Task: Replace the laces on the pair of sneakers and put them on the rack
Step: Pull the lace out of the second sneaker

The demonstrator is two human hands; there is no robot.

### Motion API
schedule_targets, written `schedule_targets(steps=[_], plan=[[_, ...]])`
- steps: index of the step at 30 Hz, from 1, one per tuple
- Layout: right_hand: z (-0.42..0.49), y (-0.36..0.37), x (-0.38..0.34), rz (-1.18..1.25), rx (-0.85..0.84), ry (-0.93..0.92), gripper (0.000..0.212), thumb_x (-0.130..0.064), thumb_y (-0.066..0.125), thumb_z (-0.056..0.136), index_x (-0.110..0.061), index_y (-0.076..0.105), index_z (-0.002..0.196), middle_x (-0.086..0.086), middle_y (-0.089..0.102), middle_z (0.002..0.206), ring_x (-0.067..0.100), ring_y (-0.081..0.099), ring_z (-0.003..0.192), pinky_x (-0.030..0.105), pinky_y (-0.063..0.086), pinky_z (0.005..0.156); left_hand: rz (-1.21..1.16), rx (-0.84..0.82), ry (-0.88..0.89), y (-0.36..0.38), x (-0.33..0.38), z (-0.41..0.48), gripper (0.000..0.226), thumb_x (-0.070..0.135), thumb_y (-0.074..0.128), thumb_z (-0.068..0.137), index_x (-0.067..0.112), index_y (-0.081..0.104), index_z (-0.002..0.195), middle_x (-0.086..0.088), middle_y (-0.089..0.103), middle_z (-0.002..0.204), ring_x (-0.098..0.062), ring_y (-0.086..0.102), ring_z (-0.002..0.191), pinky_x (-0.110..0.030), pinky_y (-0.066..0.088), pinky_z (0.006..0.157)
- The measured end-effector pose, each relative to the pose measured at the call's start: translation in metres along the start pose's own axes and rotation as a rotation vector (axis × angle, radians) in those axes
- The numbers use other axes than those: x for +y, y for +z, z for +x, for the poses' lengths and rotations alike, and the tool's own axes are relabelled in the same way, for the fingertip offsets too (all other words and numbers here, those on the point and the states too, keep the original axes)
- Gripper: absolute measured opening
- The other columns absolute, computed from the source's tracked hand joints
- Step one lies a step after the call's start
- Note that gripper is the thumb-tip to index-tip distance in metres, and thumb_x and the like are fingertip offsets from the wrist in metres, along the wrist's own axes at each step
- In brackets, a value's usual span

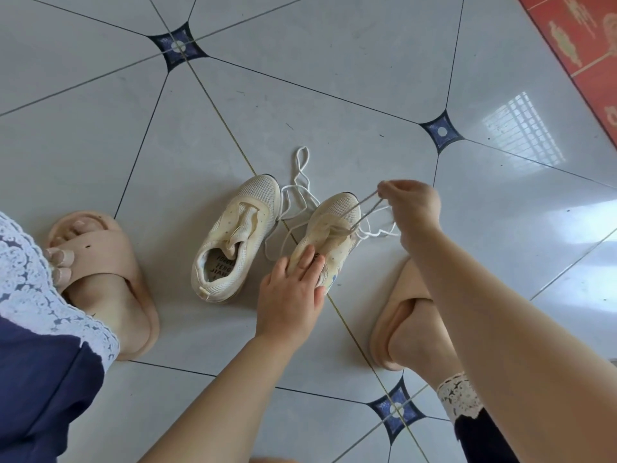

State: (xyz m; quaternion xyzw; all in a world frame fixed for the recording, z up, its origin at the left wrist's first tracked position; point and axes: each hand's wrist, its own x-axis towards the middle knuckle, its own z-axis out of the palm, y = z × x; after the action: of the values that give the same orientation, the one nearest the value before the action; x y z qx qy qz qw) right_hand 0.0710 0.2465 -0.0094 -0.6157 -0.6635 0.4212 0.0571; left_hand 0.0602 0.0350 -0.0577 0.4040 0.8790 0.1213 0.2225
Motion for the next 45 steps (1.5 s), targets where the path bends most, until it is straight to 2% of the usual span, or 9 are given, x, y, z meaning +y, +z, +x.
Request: schedule_targets(steps=[5,11,13,18,25,32,38,42,45], plan=[[-0.007,0.01,0.013,-0.568,-0.145,-0.473,0.052,-0.031,0.066,0.082,-0.024,0.05,0.131,0.003,0.051,0.13,0.026,0.043,0.118,0.034,0.035,0.094,0.005,0.007,0.004,-0.001,0.003,0.001,0.046,0.033,0.046,0.089,0.026,0.043,0.135,0.011,0.035,0.146,-0.024,0.043,0.114,-0.036,0.042,0.079],[-0.027,0.04,0.014,-1.005,-0.314,-1.011,0.018,-0.023,0.051,0.087,-0.027,0.067,0.095,-0.01,0.064,0.103,0.017,0.042,0.11,0.025,0.019,0.094,0.003,0.049,0.01,-0.005,0.005,0.0,0.046,0.027,0.061,0.079,0.019,0.056,0.124,0.004,0.051,0.136,-0.028,0.054,0.101,-0.036,0.047,0.07],[-0.021,0.038,0.009,-0.912,-0.23,-0.921,0.019,-0.015,0.053,0.083,-0.026,0.069,0.084,-0.006,0.066,0.093,0.02,0.047,0.101,0.027,0.026,0.09,-0.008,0.036,0.009,-0.003,0.003,0.0,0.047,0.028,0.057,0.083,0.021,0.052,0.129,0.006,0.044,0.141,-0.028,0.051,0.106,-0.037,0.046,0.076],[0.015,-0.012,-0.015,-0.082,0.169,-0.147,0.011,-0.015,0.062,0.076,-0.023,0.068,0.076,-0.004,0.067,0.08,0.014,0.062,0.077,0.017,0.04,0.058,-0.022,-0.003,0.004,-0.004,0.002,0.001,0.047,0.03,0.051,0.087,0.026,0.046,0.133,0.012,0.036,0.146,-0.025,0.045,0.112,-0.037,0.044,0.081],[-0.009,0.016,0.006,-0.681,-0.203,-0.618,0.052,-0.021,0.069,0.079,-0.034,0.054,0.127,-0.001,0.049,0.133,0.025,0.038,0.123,0.038,0.031,0.1,-0.008,0.013,-0.003,-0.004,0.004,0.002,0.048,0.032,0.052,0.086,0.026,0.046,0.133,0.011,0.039,0.144,-0.026,0.046,0.112,-0.036,0.043,0.08],[-0.021,0.044,0.019,-0.986,-0.239,-1.027,0.015,-0.02,0.056,0.085,-0.024,0.07,0.09,-0.008,0.062,0.109,0.018,0.042,0.113,0.026,0.018,0.095,-0.003,0.092,0.031,-0.006,0.004,0.0,0.046,0.024,0.067,0.074,0.02,0.06,0.12,0.005,0.055,0.132,-0.028,0.057,0.095,-0.036,0.049,0.065],[0.002,0.009,-0.018,-0.193,-0.002,-0.334,0.005,-0.021,0.072,0.073,-0.026,0.071,0.074,-0.008,0.064,0.082,0.012,0.056,0.079,0.017,0.041,0.065,-0.034,0.083,0.018,-0.007,0.004,0.001,0.044,0.024,0.066,0.077,0.021,0.06,0.12,0.006,0.052,0.135,-0.029,0.056,0.099,-0.038,0.049,0.07],[0.021,-0.023,-0.035,0.28,0.232,-0.109,0.006,-0.016,0.069,0.074,-0.016,0.07,0.08,-0.011,0.058,0.06,-0.002,0.053,0.053,0.011,0.039,0.052,-0.071,0.085,0.001,-0.004,0.004,-0.002,0.043,0.024,0.066,0.077,0.02,0.06,0.12,0.005,0.053,0.134,-0.03,0.056,0.099,-0.038,0.048,0.072],[0.035,-0.044,-0.051,0.279,0.278,-0.162,0.003,-0.024,0.069,0.073,-0.021,0.069,0.075,-0.015,0.059,0.052,-0.006,0.051,0.049,0.011,0.04,0.055,-0.069,0.113,-0.001,-0.004,0.003,0.0,0.043,0.023,0.068,0.076,0.019,0.062,0.119,0.003,0.055,0.131,-0.031,0.057,0.099,-0.039,0.049,0.074]])
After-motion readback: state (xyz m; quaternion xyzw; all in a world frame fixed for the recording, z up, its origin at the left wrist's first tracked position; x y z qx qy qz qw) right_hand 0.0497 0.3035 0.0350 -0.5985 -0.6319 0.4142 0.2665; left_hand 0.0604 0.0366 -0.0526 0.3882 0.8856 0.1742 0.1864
